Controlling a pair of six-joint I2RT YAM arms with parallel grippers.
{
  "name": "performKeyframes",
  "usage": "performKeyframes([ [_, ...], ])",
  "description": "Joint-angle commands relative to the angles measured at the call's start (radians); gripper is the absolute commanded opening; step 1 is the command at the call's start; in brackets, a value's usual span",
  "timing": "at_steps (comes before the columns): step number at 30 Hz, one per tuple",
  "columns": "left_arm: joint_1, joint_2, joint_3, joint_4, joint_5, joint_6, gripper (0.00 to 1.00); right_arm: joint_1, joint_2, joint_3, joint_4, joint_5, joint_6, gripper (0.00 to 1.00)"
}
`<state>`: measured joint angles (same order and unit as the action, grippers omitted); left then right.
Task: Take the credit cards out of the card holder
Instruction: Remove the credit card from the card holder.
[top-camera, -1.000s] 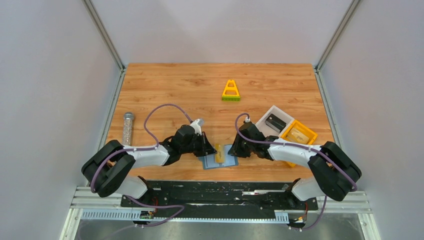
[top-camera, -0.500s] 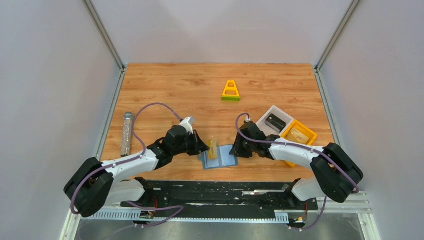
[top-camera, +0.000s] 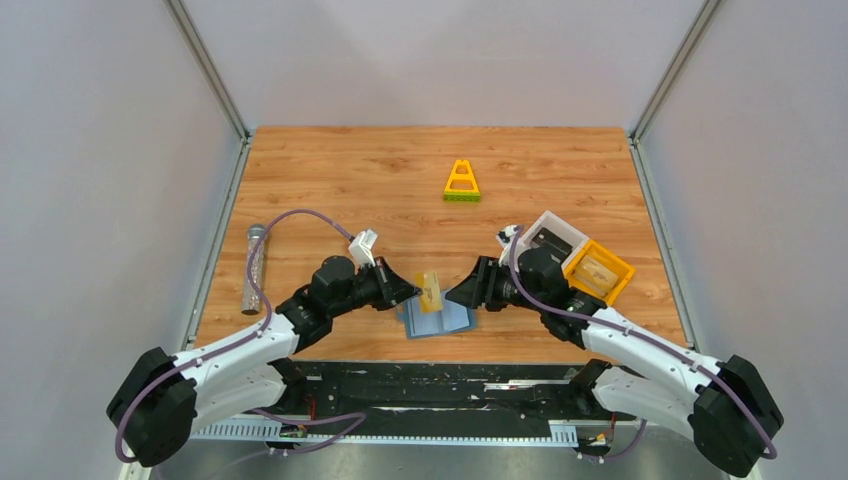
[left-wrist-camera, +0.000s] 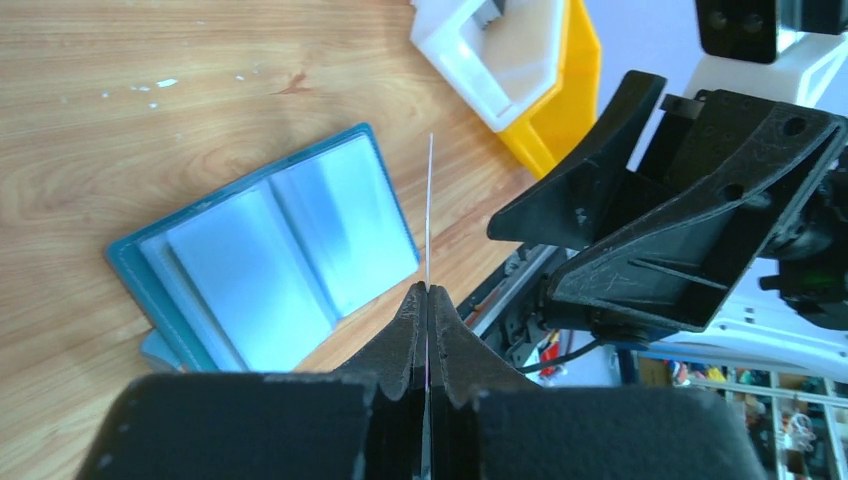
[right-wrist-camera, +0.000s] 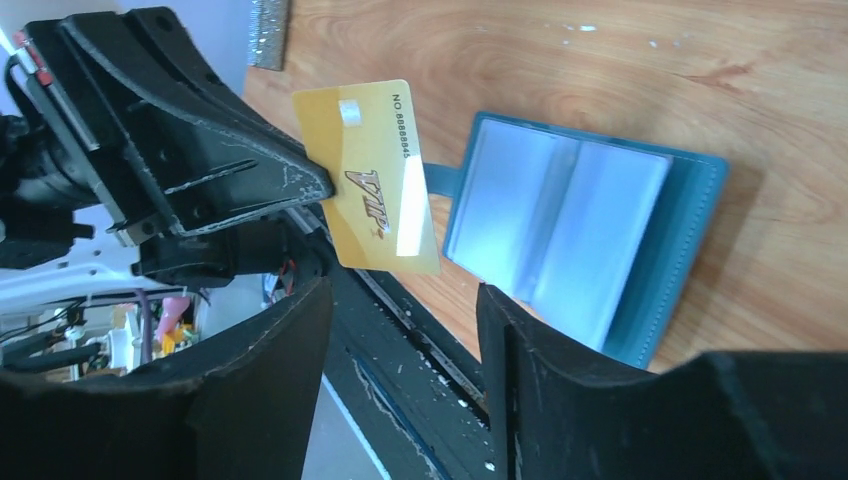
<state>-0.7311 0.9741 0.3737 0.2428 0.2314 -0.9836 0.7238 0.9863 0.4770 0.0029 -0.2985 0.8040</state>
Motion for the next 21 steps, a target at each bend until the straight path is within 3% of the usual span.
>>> performKeyframes([
  [1, 0.003, -0.035, -0.008, 0.123, 0.034, -0.073, 0.00, -0.003, -0.014, -0.007, 0.106, -0.065, 0.033, 0.58],
  [12, 0.004, -0.054, -0.069, 0.324, 0.066, -0.199, 0.00, -0.003, -0.022, -0.096, 0.302, -0.082, 0.195, 0.58],
  [21, 0.002, -0.063, -0.107, 0.402, 0.033, -0.256, 0.00, -0.003, -0.072, -0.133, 0.361, -0.055, 0.264, 0.32],
])
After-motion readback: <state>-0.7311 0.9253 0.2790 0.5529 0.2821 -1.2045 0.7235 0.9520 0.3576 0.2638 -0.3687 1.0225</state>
